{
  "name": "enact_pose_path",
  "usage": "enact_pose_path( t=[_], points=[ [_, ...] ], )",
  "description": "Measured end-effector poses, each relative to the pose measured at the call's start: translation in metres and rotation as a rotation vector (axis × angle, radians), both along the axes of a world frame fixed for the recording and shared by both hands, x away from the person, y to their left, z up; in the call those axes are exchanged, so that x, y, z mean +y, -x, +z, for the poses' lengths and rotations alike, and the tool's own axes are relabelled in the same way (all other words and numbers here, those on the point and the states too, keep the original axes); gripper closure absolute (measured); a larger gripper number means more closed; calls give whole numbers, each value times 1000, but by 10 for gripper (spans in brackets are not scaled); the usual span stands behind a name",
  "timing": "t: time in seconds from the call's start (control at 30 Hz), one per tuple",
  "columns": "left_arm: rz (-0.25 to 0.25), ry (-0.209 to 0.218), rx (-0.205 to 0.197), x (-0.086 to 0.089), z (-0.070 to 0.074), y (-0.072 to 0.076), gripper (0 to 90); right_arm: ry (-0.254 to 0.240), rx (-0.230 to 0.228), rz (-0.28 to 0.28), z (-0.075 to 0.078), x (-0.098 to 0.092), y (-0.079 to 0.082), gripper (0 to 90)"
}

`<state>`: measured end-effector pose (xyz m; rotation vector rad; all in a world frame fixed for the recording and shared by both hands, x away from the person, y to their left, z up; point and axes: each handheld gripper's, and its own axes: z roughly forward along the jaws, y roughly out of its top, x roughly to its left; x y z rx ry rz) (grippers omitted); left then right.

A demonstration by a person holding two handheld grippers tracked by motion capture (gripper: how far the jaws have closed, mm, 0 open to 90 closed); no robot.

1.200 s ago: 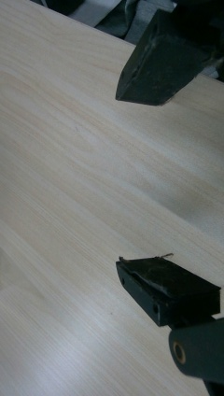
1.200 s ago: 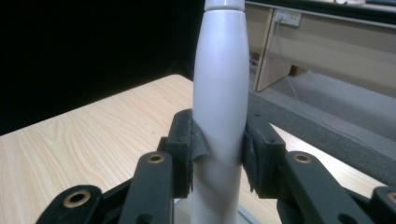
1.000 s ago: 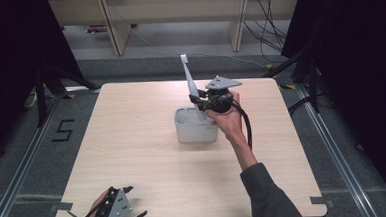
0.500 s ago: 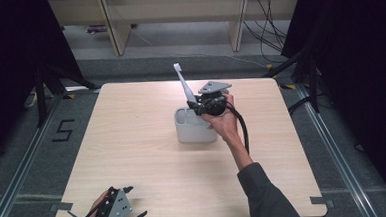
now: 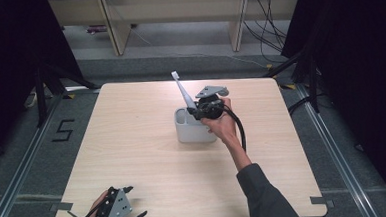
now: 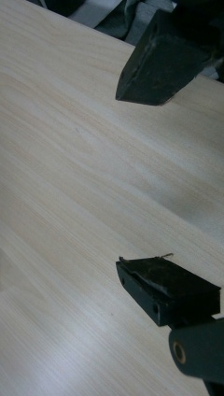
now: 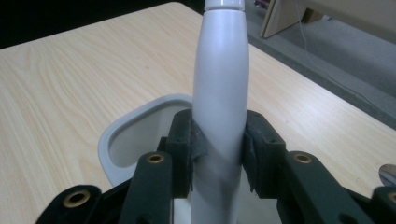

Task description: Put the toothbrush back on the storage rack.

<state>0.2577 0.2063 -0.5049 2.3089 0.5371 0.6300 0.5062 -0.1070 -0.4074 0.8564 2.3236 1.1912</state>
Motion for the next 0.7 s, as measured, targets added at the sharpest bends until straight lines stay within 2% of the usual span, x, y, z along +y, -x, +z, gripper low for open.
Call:
enact_pose_path(
  t=[0.07, 0.13, 0.23, 0.27, 0.3, 0.37, 0.4, 0.43, 0.47, 0.5, 0.57, 0.6, 0.63, 0.7],
  points=[
    [1, 1, -1, 0, 0, 0, 149, 7, -8, 1, -2, 1, 0, 668],
    [0, 1, -1, 0, 0, 0, 149, 20, 19, -1, -2, 1, 1, 668],
    [1, 0, 0, 0, 0, 0, 149, 16, 19, -3, -5, 1, 0, 667],
    [0, -1, 0, 0, 0, 0, 149, 29, 13, 3, -5, 0, -1, 667],
    [0, 0, 0, 0, 0, 0, 149, 27, 20, -6, -6, 1, 0, 667],
    [1, 1, 0, 0, 0, 0, 149, 37, 74, -27, -5, 1, 2, 667],
    [0, 0, 0, 0, 0, 0, 150, 45, 25, 4, -7, 0, -1, 667],
    [0, 1, 0, 0, 0, 0, 150, 57, 46, 10, -7, 0, -1, 667],
    [0, 3, 1, 0, 0, 0, 149, 71, 33, 12, -7, -1, -2, 667],
    [0, 2, 1, 0, 0, 0, 149, 69, 67, -3, -7, 0, -1, 667],
    [0, 1, 1, 0, 0, 0, 149, 66, 92, -21, -7, 1, 0, 667],
    [0, 1, 1, 0, 0, 0, 149, 77, 83, -17, -8, 0, -1, 667],
    [1, 3, 1, 0, 0, 0, 149, 85, 94, -12, -8, 0, -2, 667],
    [1, 4, 2, 0, 0, 0, 149, 86, 88, -26, -10, 2, -2, 666]
  ],
)
